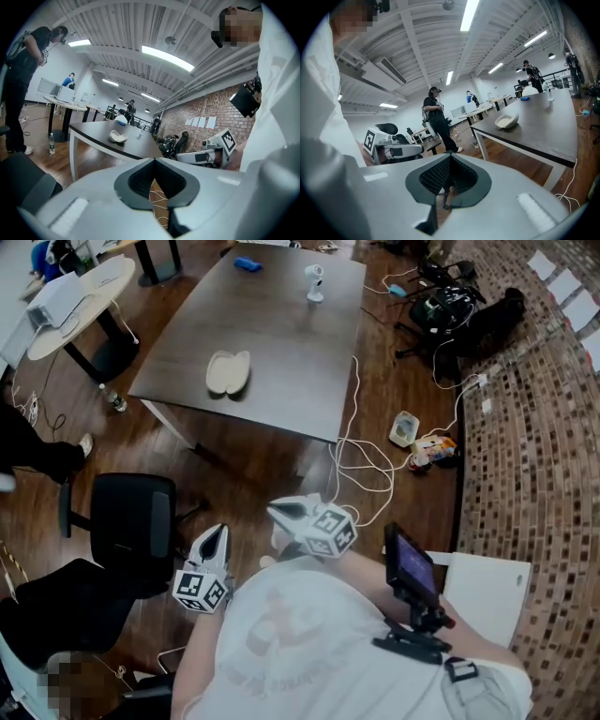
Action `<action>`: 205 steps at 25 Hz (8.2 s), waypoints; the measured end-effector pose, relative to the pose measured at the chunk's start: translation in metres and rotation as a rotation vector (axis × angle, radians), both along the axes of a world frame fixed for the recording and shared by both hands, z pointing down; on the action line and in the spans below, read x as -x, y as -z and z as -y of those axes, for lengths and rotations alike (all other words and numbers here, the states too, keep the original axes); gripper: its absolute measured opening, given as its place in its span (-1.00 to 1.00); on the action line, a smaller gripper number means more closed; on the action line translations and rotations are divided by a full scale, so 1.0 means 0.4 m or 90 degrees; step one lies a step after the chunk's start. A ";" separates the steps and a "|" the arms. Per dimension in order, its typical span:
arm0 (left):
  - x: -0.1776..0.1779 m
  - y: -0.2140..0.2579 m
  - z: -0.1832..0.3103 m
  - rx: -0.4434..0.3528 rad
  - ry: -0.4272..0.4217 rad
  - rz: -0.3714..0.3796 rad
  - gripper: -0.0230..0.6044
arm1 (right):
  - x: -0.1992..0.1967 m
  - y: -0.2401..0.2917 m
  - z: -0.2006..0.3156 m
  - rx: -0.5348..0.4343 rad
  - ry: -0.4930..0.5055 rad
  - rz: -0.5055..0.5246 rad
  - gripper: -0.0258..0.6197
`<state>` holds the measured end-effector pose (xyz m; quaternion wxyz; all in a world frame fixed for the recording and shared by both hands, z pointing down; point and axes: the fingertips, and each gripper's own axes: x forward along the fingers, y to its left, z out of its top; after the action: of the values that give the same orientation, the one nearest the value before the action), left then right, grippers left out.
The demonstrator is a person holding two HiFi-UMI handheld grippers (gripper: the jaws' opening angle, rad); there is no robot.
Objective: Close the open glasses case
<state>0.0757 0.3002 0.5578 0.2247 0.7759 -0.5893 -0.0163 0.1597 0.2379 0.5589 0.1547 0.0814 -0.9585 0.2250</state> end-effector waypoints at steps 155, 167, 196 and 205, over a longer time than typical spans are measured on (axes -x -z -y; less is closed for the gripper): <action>0.513 -0.020 1.121 0.048 -0.434 0.050 -0.91 | 0.148 -0.253 1.125 0.377 -0.679 -0.021 -0.55; 0.503 -0.019 1.113 0.048 -0.438 0.049 -0.91 | 0.155 -0.184 1.105 0.329 -0.696 -0.041 -0.32; 0.519 -0.026 1.114 0.058 -0.397 0.037 -0.91 | 0.377 -0.212 1.173 0.152 -0.385 -0.220 -0.90; 0.538 -0.023 1.100 0.053 -0.397 0.046 -0.91 | 0.430 -0.227 1.187 0.139 -0.334 -0.274 -0.90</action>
<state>-0.1397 -0.1399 0.5670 0.2294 0.9093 -0.3309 0.1051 -0.0124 -0.2371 0.6496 0.2977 0.3535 -0.8207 0.3358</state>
